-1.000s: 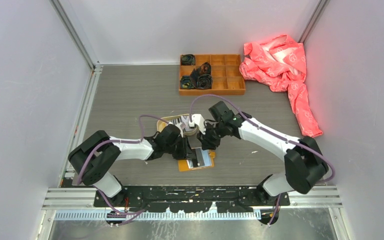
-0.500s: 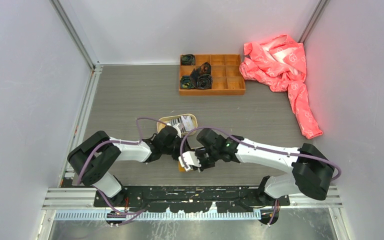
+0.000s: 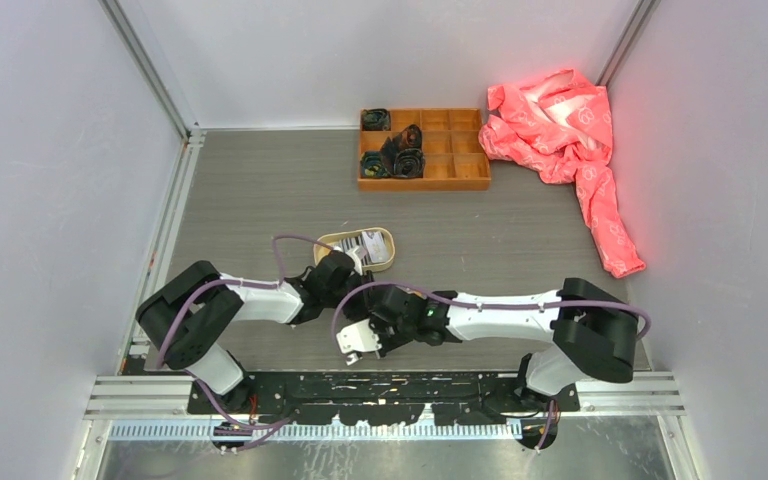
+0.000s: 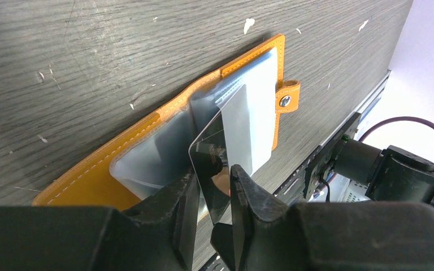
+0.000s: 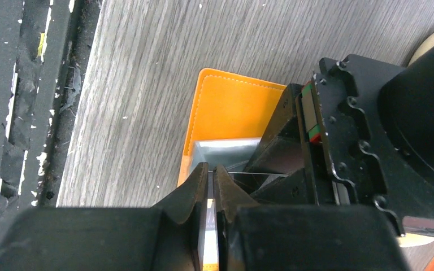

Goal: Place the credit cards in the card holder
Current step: Insert the credit card into the card holder.

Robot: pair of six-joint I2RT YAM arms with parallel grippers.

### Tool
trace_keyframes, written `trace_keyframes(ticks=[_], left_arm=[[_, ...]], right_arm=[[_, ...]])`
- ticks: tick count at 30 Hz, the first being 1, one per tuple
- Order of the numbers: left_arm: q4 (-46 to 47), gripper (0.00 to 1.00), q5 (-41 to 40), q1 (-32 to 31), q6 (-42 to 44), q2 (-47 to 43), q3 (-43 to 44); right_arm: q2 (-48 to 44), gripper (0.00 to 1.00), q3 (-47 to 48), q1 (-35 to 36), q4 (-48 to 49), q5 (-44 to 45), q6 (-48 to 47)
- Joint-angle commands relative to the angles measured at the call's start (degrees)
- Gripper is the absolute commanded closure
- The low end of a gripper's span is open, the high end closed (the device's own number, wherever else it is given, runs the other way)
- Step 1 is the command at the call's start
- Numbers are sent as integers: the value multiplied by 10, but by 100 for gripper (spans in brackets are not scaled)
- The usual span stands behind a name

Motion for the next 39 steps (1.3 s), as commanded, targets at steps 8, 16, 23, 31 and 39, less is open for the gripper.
trace_keyframes(ticks=[8,16,23,31,39], left_arm=[[-34,72,-3,-1,10,19,-5],[-42,72,-3,-2,12,13,-4],[-52,71,-7,-1,17,7,-2],[-63,71,-14,4,22,-6,-1],[-71,71,-22,5,23,-34,-3]], right_arm=[[21,86,25,16,58,62,33],[38,86,29,17,56,98,30],[36,87,27,2,37,119,15],[18,87,29,-37,5,97,14],[-28,87,49,-90,-57,-49,37]])
